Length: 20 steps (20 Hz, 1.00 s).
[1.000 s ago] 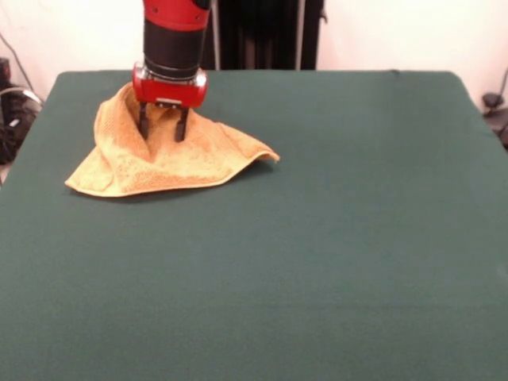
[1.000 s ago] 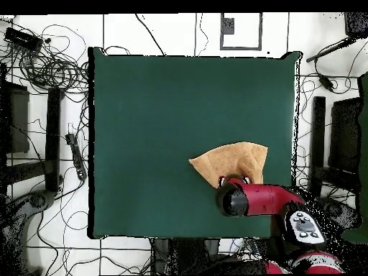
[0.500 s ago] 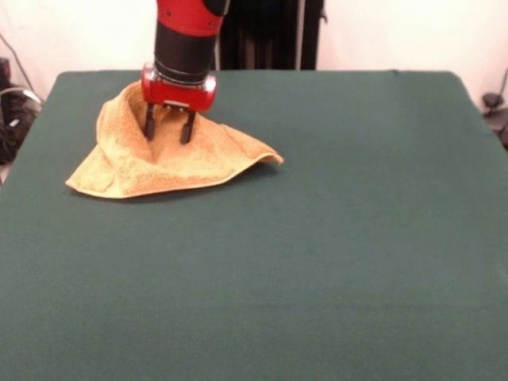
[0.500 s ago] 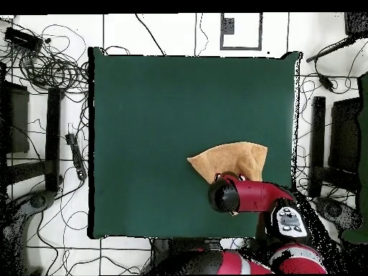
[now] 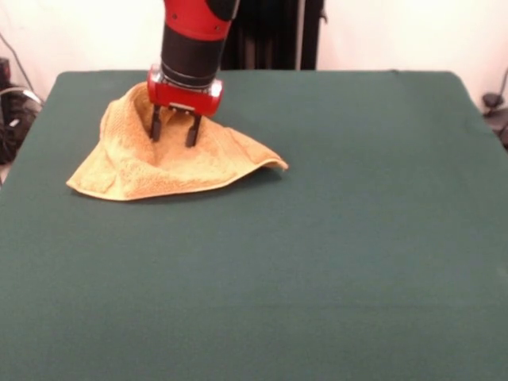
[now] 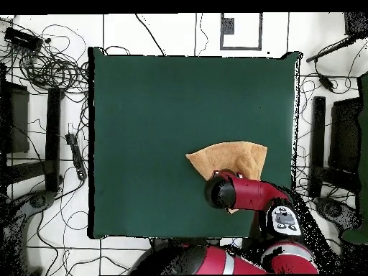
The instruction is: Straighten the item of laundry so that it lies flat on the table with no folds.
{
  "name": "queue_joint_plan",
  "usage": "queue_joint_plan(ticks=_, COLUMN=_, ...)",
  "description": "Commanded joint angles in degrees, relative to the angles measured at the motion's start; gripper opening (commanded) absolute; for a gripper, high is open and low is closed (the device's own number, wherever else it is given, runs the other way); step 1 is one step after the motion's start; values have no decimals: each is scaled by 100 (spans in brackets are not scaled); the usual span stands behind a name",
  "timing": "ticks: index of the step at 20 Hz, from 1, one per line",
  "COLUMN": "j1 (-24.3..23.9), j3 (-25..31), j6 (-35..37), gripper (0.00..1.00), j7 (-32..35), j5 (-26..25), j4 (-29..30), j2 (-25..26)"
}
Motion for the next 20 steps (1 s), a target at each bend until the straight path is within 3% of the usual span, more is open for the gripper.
queue_joint_plan(ticks=1, j1=429, j3=1002, j6=76, gripper=100, j7=1339, j5=839, j4=-88, j2=877)
queue_joint_plan(ticks=20, j1=1083, j3=622, j6=230, gripper=100, j7=1511, j5=2027, j4=-235, j2=878)
